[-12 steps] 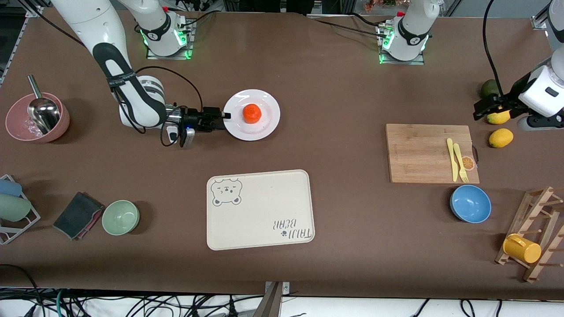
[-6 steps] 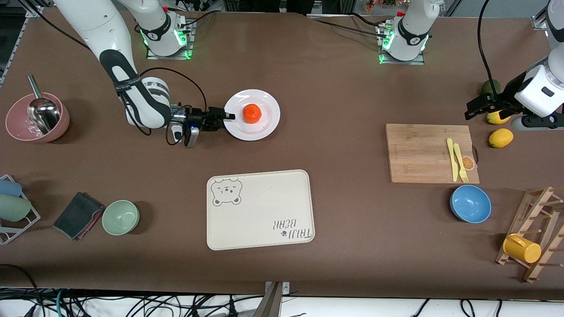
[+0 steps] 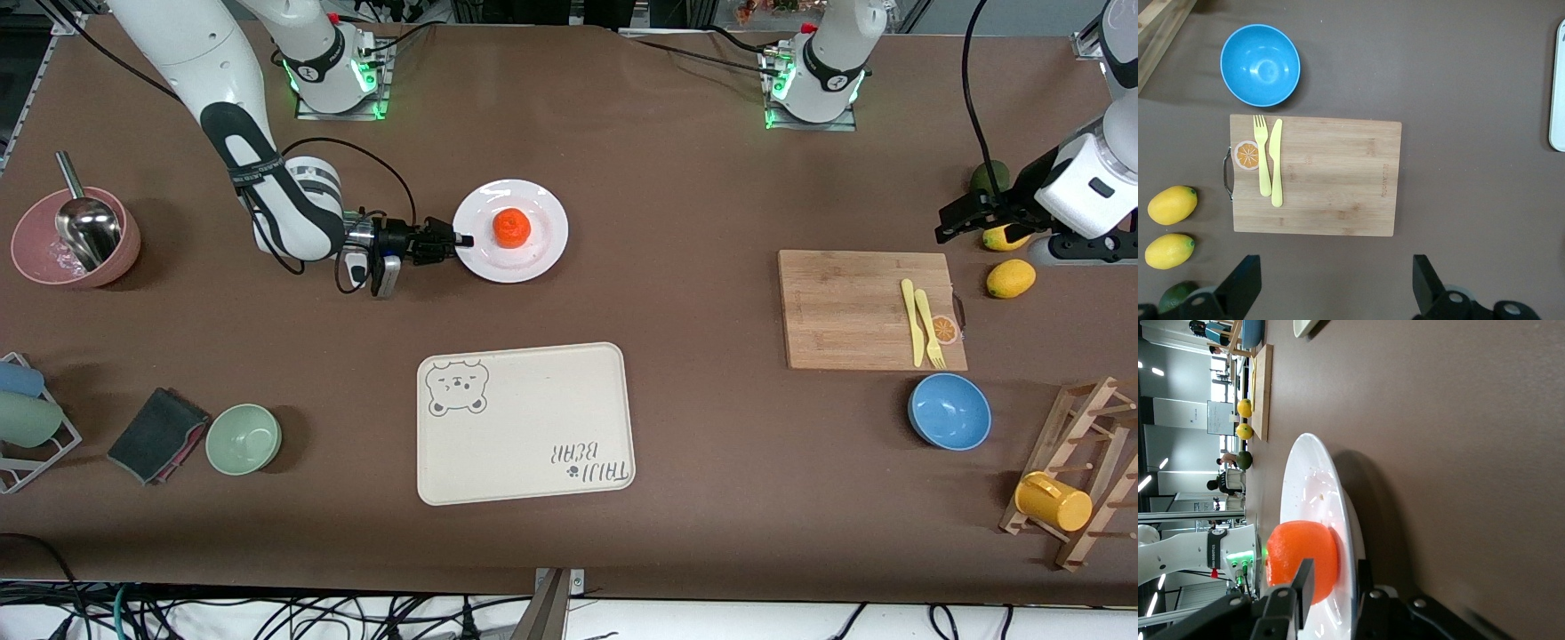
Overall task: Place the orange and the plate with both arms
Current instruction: 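Close the right gripper on the white plate rim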
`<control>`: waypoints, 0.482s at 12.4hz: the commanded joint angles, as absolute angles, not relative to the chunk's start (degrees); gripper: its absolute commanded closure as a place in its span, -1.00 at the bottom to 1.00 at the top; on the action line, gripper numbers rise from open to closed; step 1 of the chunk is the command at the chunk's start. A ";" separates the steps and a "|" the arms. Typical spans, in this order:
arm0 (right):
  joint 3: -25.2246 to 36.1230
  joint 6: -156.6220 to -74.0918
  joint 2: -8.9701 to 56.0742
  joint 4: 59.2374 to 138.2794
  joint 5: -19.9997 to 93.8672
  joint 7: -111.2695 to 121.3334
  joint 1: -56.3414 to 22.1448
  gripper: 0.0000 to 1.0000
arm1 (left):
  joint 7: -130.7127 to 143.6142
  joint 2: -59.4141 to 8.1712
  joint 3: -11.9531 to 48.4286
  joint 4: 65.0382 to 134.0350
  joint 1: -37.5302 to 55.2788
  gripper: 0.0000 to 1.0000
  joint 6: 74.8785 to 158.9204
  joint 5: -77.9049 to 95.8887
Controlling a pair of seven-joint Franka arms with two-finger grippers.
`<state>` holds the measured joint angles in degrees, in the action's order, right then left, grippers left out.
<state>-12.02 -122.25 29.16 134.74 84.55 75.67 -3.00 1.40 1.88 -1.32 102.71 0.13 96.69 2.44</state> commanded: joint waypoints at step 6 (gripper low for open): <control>-12.22 -121.11 31.11 134.21 85.87 79.54 -1.49 0.83 | 0.18 0.70 -0.79 101.07 0.44 -1.00 95.80 1.41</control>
<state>-11.93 -122.06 30.64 134.51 84.65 78.00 -2.08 1.13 1.72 -1.25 102.69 0.17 96.69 2.43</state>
